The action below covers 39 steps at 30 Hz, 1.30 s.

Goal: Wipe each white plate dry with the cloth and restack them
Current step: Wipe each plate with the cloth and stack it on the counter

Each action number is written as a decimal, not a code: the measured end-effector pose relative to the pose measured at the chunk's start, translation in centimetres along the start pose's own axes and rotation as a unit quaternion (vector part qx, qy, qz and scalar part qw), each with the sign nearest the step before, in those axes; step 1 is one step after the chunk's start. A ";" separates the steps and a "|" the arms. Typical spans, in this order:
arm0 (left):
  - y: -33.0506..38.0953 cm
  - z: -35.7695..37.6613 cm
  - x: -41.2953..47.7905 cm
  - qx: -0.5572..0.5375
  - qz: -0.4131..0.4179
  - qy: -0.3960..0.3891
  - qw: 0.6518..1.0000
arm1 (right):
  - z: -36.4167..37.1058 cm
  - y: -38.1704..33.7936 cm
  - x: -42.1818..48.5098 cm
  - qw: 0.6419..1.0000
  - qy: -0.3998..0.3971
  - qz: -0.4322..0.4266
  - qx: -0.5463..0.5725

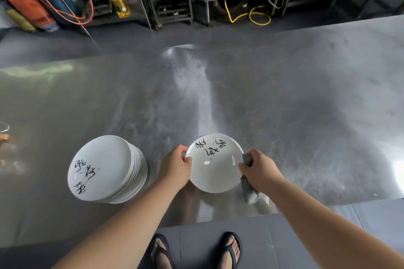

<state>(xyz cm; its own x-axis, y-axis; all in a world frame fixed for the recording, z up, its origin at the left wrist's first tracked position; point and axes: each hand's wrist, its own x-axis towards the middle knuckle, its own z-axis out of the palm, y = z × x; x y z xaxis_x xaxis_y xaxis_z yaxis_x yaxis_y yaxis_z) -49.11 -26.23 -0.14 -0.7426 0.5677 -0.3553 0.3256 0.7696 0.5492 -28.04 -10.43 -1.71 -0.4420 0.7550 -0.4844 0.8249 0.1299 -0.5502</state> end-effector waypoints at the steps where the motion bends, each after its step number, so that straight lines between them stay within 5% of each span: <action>1: 0.0 0.2 0.2 0.015 0.004 0.005 1.000 | 0.3 0.0 0.1 1.000 0.006 0.008 -0.001; 13: -0.2 0.8 1.8 0.035 0.026 -0.024 0.999 | -0.9 -1.5 -1.7 0.993 0.113 0.025 0.028; 22: -1.2 -9.5 1.7 -0.014 0.082 0.028 0.996 | 0.5 -11.2 -3.6 0.994 0.089 -0.054 0.019; 33: -17.8 -22.1 1.6 0.021 -0.059 0.164 0.984 | 12.9 -24.5 -6.3 0.989 -0.040 -0.142 -0.016; 39: -23.8 -22.3 0.9 -0.007 -0.035 0.087 0.996 | 16.6 -26.2 -7.4 0.989 -0.012 -0.134 -0.060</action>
<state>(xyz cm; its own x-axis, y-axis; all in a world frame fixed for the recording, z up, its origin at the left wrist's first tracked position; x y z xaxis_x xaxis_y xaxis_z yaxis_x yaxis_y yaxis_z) -70.54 -50.54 3.33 -0.8537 0.4528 -0.2574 0.2622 0.8005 0.5389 -52.20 -30.11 5.02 -0.6568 0.6683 -0.3493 0.7127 0.3990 -0.5769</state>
